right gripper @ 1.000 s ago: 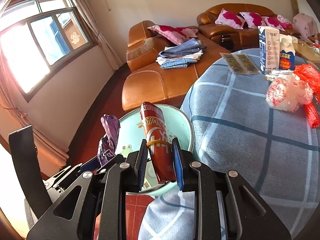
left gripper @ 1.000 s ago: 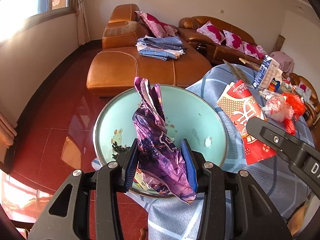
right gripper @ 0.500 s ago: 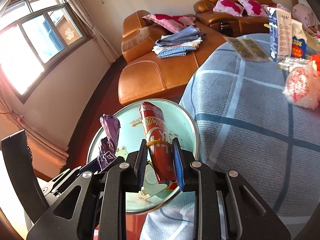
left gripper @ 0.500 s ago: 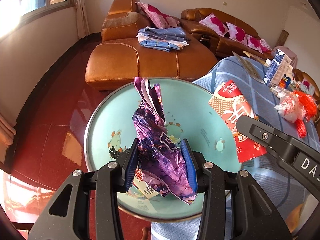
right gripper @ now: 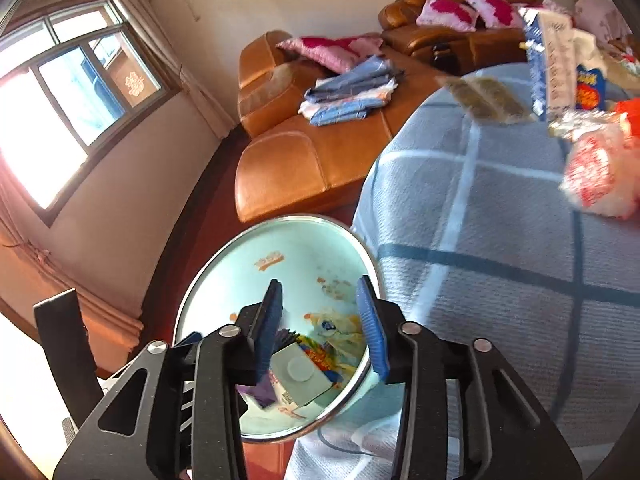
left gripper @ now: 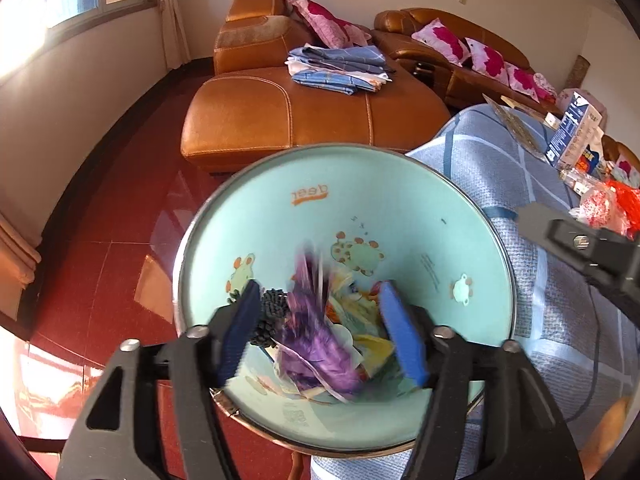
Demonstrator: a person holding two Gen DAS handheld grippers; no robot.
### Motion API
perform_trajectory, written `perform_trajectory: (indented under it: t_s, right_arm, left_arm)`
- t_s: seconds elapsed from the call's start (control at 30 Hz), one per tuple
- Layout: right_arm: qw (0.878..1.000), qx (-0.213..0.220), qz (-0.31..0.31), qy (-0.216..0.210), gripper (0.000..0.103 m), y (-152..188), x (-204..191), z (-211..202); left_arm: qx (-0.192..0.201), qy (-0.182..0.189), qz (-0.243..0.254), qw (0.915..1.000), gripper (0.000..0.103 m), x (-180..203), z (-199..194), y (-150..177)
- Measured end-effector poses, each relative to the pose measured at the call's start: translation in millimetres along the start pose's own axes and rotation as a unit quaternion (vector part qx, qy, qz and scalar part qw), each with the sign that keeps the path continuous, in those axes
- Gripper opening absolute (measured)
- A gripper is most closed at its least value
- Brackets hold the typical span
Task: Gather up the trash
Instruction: 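Open both tools to drop wrapper and snack box into the bucket, then grasp clear plastic bag with left tool while right tool grasps red plastic bag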
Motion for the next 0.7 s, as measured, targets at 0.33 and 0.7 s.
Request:
perform_trajectory:
  t_s: [0.33,0.7]
  right_arm:
    - [0.997,0.070,-0.003,0.020,0.064,-14.7,20.4,-51.6]
    - [0.993,0.106,0.037,0.046,0.068,-19.1,70.9,-96.6]
  left_arm:
    - [0.007,-0.039,-0.006,0.9992,0.092,-1.4,-24.4,2.7]
    - [0.031,-0.026,0.020,0.9990,0.097,39.8,-59.3,-1.5]
Point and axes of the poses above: each gripper's, at about its wrist camera, not at the fingertips, and z roughly the way its jaws point, x to its right, y to its underside, the point moved 10 cm from there along z, roughly the way its jaws point, and after that the axes turned 14 degrees about z, right-handed, at the moved point
